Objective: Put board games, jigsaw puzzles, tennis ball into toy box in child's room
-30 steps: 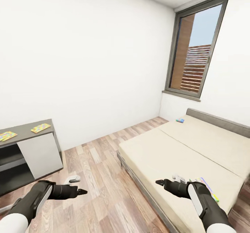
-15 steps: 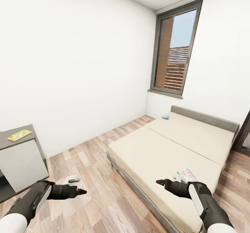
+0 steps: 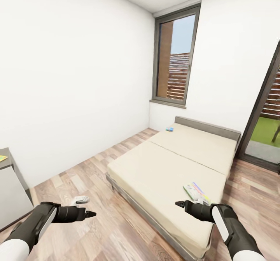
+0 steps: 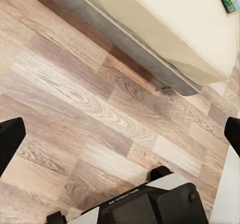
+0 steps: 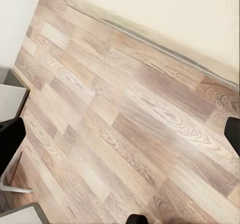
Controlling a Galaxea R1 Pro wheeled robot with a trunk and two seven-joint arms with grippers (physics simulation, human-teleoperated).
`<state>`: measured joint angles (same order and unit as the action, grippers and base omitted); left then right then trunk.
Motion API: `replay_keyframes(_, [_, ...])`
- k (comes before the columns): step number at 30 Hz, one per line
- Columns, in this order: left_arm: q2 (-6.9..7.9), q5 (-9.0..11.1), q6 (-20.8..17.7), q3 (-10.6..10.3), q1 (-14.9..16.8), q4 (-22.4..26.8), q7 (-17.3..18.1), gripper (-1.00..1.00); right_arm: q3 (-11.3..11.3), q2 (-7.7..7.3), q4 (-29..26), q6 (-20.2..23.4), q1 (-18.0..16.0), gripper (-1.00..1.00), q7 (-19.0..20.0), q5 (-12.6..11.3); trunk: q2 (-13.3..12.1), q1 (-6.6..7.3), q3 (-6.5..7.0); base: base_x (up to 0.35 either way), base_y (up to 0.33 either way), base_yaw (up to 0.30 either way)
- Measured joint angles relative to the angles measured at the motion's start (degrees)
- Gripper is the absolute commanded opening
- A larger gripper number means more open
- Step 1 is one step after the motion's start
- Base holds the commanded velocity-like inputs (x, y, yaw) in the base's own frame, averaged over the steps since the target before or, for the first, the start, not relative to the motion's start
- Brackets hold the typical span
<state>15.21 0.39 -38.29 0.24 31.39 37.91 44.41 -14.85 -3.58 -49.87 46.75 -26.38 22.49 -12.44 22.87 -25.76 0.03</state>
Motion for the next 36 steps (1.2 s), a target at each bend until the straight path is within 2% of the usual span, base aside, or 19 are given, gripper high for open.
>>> replay_keyframes(9, [0.05, 0.0, 0.2, 0.0, 0.0, 0.0, -0.1, 1.00, 0.0, -0.11, 0.1, -0.1, 0.0, 1.00, 0.0, -0.1, 0.0, 0.00, 0.00, 0.000, 0.014, -0.280])
replay_keyframes(21, [0.09, 0.0, 0.6, 0.0, 0.0, 0.0, -0.2, 1.00, 0.0, -0.15, 0.2, -0.1, 0.0, 1.00, 0.0, -0.1, 0.0, 0.02, 0.00, 0.094, 0.178, -0.281])
replay_keyframes(36, [0.14, -0.1, 1.9, 0.0, 0.0, 0.0, 0.0, 1.00, -0.1, -0.15, 0.3, -0.2, 0.0, 1.00, 0.0, -0.1, 0.0, 0.00, 0.00, 0.047, 0.082, -0.280])
